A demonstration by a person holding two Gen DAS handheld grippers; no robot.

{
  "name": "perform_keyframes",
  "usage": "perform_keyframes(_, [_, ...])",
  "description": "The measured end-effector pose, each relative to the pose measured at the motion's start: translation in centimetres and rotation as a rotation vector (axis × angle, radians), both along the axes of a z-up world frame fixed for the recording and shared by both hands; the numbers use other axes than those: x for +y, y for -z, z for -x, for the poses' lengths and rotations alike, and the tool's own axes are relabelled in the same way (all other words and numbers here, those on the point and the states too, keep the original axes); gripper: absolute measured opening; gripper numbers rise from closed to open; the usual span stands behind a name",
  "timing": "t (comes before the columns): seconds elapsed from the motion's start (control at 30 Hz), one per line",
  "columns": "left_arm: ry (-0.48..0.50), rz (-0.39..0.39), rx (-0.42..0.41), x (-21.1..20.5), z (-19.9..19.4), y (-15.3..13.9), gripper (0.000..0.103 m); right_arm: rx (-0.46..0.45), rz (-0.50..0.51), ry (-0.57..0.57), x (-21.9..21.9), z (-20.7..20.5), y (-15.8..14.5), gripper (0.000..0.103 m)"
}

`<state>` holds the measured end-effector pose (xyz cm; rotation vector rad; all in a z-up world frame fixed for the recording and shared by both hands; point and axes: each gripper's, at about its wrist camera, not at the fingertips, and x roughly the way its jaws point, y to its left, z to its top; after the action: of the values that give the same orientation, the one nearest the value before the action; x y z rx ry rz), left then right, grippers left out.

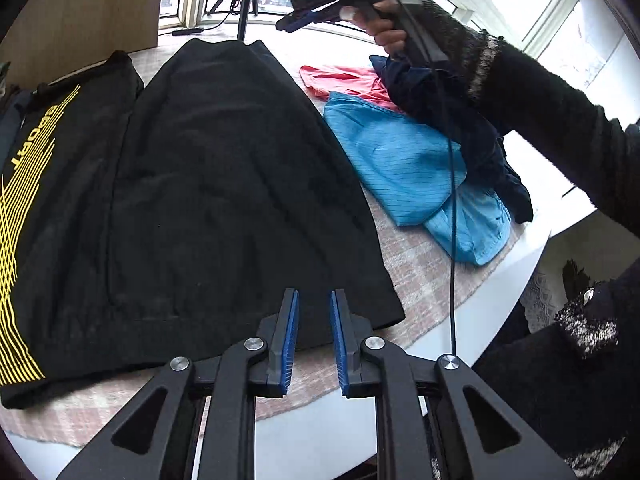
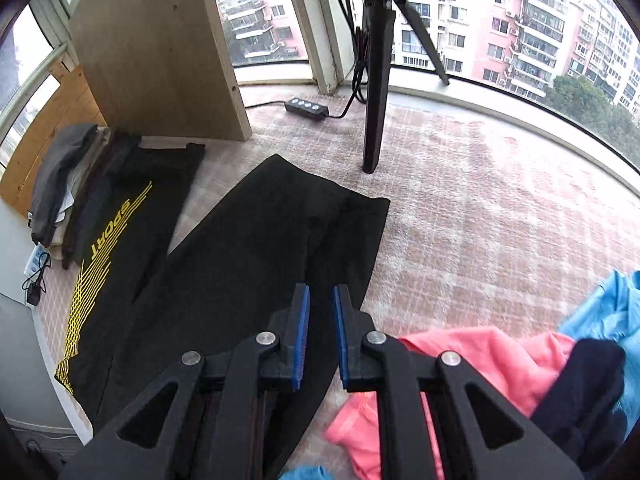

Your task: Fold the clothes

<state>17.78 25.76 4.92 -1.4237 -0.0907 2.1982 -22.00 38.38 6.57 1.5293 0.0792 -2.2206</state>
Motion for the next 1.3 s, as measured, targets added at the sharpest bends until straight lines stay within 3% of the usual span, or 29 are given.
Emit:
perform_keyframes(0.1, [-0.019, 0.022, -0.007, 1.7, 0.0, 0.5, 0.021, -0.019, -0.051, -0.019, -0.9, 1.4, 2.2, 0.019])
perform_keyframes(0.23, [-0.043, 0.028, 0.000, 2.9, 0.2, 0.5, 0.023, -0.026, -0.088, -0.065, -1.9, 2.0, 3.7, 0.042])
perform_keyframes(0.3, [-0.060, 0.022, -0.002, 3.1, 0.4, 0.7, 0.029, 0.005, -0.146, -0.102, -2.7, 1.6, 4.1, 0.042])
perform_keyframes(0.33, [-0.068, 0.021, -0.004, 3.2, 0.5, 0.9, 0.029, 0.029, -0.181, -0.120, -3.1, 1.3, 4.1, 0.041])
perform_keyframes(0.4, [-0.074, 0.008, -0.017, 3.4, 0.7, 1.2, 0.030, 0.047, -0.208, -0.129, -3.1, 1.0, 4.0, 0.023])
perform_keyframes(0.43, [-0.073, 0.010, -0.018, 3.6, 0.7, 1.3, 0.030, 0.022, -0.185, -0.120, -2.5, 1.1, 4.0, 0.001])
perform_keyframes(0.63, [-0.024, 0.037, -0.012, 5.2, 0.3, 1.4, 0.030, -0.022, -0.047, 0.003, 3.8, 0.9, 2.5, 0.002])
perform_keyframes(0.77, [-0.019, 0.050, -0.032, 5.4, 0.1, 1.8, 0.030, -0.002, -0.034, 0.098, 6.3, 1.9, 1.9, 0.005])
perform_keyframes(0.83, [-0.026, 0.050, -0.035, 5.2, 0.1, 1.7, 0.030, -0.009, 0.026, 0.037, 5.0, 2.0, 1.6, 0.008])
perform_keyframes(0.87, [-0.032, 0.047, -0.034, 5.1, 0.1, 1.7, 0.030, -0.010, 0.050, 0.008, 4.2, 2.0, 1.4, 0.014])
perform_keyframes(0.93, [-0.041, 0.043, -0.036, 4.9, 0.1, 1.6, 0.030, 0.020, 0.021, -0.030, 1.7, 2.1, 1.5, 0.021])
perform_keyframes(1.17, [-0.072, 0.045, -0.050, 4.5, 0.0, 1.8, 0.030, 0.014, -0.162, -0.105, -2.5, 2.8, 4.3, 0.026])
perform_keyframes(1.23, [-0.079, 0.042, -0.054, 4.5, 0.0, 2.0, 0.031, 0.017, -0.165, -0.109, -2.3, 2.4, 4.4, 0.023])
perform_keyframes(1.27, [-0.082, 0.039, -0.059, 4.5, 0.0, 2.2, 0.031, 0.016, -0.175, -0.112, -2.1, 2.3, 4.4, 0.007])
perform_keyframes(1.3, [-0.084, 0.033, -0.063, 4.5, 0.0, 2.3, 0.031, -0.010, -0.147, -0.111, -1.5, 2.3, 4.4, 0.003])
